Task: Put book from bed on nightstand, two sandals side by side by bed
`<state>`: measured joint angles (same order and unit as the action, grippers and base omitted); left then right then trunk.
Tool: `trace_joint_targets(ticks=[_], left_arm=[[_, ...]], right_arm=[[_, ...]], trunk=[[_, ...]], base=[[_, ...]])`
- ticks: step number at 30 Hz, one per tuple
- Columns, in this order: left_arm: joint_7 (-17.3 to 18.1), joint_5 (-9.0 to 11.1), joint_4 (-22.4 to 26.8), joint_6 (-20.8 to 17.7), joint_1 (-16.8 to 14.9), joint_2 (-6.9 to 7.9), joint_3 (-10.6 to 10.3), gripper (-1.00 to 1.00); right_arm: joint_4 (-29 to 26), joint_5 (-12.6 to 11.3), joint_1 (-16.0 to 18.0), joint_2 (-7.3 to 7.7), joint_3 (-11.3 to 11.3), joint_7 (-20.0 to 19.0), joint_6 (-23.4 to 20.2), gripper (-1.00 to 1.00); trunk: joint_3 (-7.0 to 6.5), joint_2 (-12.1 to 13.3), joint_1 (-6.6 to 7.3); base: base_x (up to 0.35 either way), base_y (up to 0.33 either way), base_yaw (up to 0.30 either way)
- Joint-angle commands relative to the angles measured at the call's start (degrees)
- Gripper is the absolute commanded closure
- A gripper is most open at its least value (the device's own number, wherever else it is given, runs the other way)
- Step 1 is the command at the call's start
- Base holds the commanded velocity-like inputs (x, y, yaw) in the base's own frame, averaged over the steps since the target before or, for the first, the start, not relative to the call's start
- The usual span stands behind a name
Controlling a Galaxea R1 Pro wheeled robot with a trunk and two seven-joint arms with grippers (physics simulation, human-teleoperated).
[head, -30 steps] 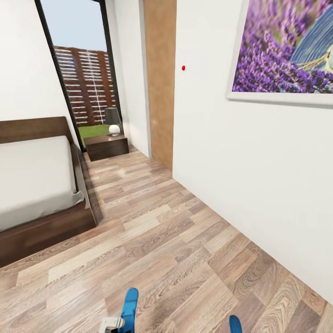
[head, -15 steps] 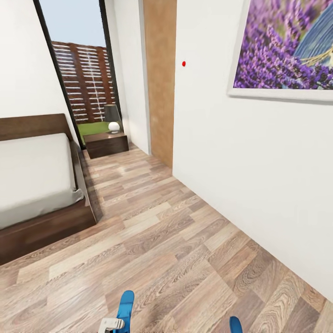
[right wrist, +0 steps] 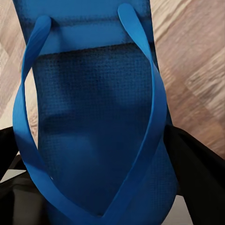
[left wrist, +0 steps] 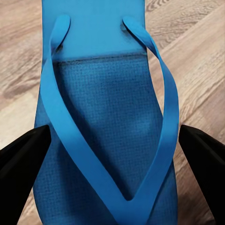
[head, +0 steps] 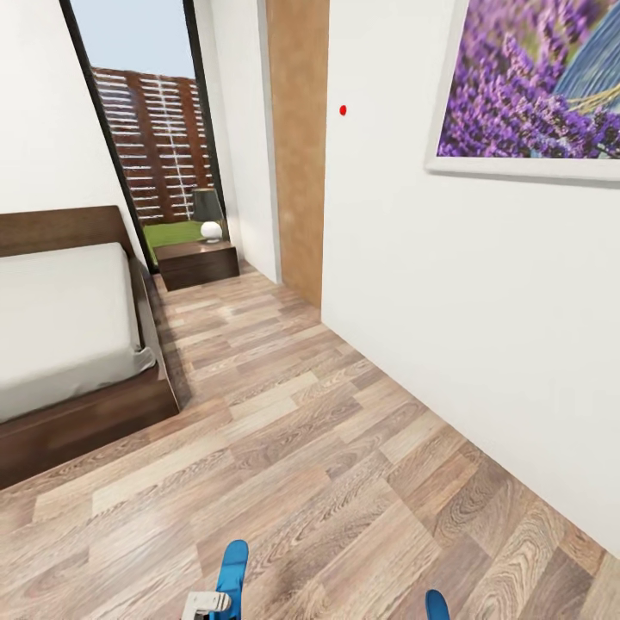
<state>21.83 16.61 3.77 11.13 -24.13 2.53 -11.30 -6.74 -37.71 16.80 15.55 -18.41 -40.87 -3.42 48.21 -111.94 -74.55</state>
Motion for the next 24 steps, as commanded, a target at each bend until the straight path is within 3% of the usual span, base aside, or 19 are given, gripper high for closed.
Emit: trace_joint_targets(ticks=[1, 19, 24], left_arm=[[0.14, 0.53, -0.07, 0.20, -0.04, 0.02, -0.48, 1.00], [0.14, 0.53, -0.08, 0.20, -0.04, 0.02, -0.50, 1.00], [0.14, 0.59, -0.08, 0.20, -0.04, 0.02, -0.48, 1.00]], right_arm=[[-0.03, -0.62, 0.03, 0.02, -0.31, -0.16, -0.37, 1.00], [-0.03, -0.62, 0.05, -0.08, -0.31, -0.18, -0.36, 1.00], [-0.02, -0.53, 0.01, -0.15, -0.31, -0.02, -0.36, 1.00]], trunk=[[0.05, -0.02, 0.01], [0.73, -0.02, 0.01], [0.74, -0.02, 0.01]], base=[[0.000, 0.000, 0.000], [0.000, 0.000, 0.000], [0.284, 0.000, 0.000]])
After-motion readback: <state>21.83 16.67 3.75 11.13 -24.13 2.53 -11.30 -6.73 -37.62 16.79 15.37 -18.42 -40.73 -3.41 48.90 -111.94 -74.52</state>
